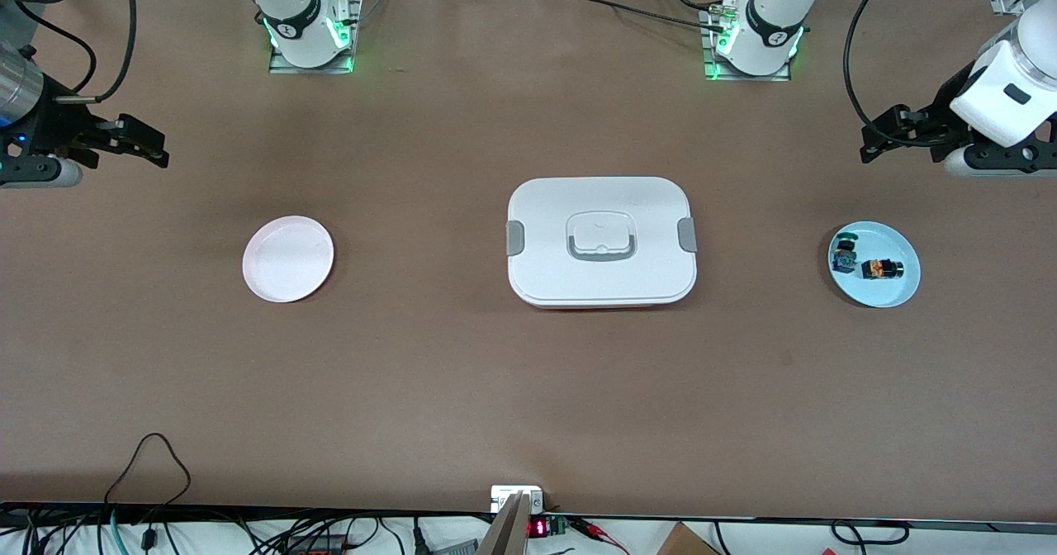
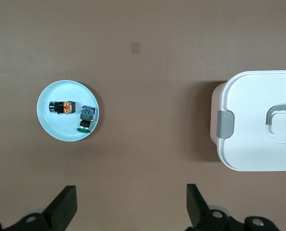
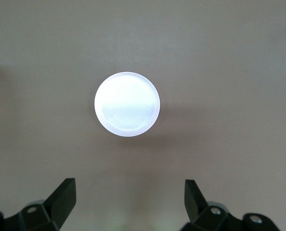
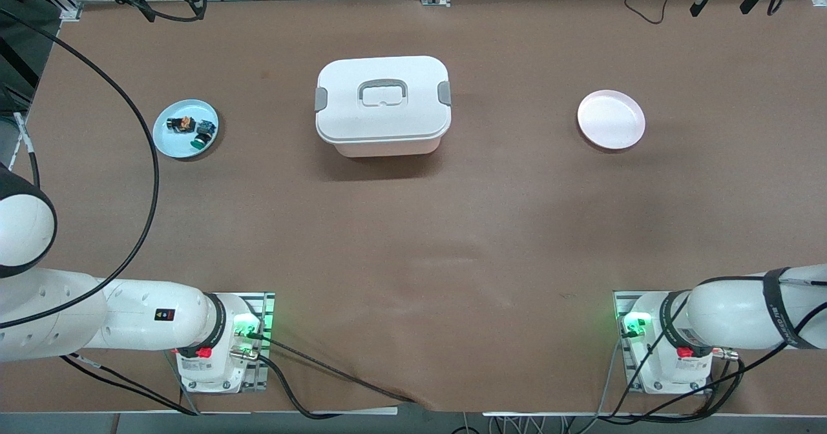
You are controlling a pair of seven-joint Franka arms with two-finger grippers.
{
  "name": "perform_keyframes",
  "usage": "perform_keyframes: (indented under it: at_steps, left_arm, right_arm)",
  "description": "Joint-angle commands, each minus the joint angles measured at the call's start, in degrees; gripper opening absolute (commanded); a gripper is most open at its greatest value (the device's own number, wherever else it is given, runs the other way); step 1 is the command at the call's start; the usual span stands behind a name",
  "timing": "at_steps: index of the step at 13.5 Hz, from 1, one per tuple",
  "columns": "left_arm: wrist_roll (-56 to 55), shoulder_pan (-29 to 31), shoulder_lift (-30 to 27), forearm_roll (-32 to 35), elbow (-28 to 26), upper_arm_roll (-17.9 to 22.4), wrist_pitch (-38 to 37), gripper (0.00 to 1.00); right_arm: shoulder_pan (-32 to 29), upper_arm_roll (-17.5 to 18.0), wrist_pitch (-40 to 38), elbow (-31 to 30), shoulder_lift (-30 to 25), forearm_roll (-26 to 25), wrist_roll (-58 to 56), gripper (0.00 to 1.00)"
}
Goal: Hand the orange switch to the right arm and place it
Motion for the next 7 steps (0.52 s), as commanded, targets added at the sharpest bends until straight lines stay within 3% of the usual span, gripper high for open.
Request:
perform_keyframes:
  at_steps: [1, 7]
  left_arm:
    - [-0.56, -0.17, 0.69, -1.25, 1.77, 0.29, -1.21, 1.0]
    - [-0.47, -0.17, 0.69, -1.16, 1.77, 0.29, -1.3, 1.0]
  right_arm:
    - [0.12, 0.47, -0.1, 0.07, -0.71, 0.08, 1.77, 1.0]
    - [0.21, 0.65, -0.19, 0.15, -0.79, -0.18, 0.1, 1.0]
